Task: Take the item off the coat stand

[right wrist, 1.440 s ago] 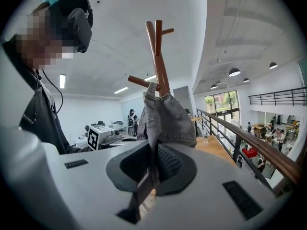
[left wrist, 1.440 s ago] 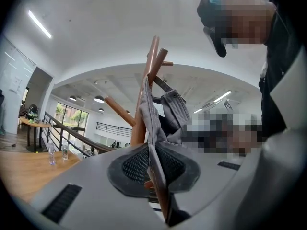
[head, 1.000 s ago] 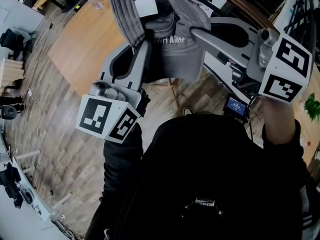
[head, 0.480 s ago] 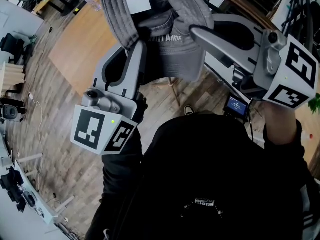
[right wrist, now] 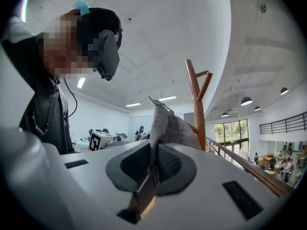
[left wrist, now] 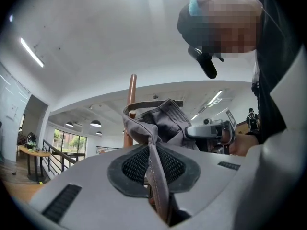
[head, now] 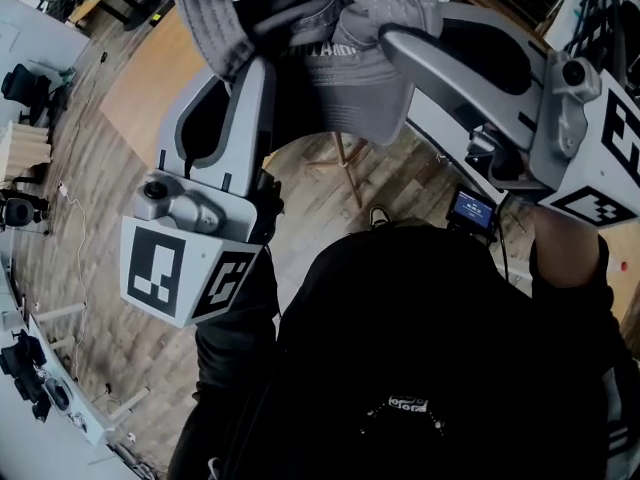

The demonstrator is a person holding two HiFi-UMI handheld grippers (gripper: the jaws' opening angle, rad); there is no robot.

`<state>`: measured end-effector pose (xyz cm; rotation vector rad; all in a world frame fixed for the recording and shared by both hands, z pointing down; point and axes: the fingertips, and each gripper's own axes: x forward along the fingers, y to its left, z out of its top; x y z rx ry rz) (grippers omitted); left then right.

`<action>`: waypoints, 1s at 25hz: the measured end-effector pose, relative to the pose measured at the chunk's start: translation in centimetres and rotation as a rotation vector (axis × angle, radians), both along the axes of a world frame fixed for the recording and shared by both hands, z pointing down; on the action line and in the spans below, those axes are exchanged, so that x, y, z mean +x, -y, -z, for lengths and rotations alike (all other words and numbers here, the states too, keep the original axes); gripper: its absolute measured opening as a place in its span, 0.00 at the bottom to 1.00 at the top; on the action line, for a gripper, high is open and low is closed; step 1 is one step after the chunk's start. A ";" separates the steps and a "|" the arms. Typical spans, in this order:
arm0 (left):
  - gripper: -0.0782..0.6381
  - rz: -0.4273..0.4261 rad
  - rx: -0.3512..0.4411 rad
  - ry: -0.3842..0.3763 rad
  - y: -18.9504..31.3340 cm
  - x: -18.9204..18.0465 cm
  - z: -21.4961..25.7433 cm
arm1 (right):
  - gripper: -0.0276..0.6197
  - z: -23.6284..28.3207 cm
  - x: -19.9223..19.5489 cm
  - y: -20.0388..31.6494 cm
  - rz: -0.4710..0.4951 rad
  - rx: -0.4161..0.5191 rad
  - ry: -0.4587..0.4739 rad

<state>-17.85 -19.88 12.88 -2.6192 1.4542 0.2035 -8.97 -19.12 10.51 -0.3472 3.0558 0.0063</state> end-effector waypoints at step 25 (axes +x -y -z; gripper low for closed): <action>0.16 -0.317 0.024 0.007 0.2 9.1 0.5 | 0.09 -0.6 9.9 -0.9 -0.249 -0.024 0.020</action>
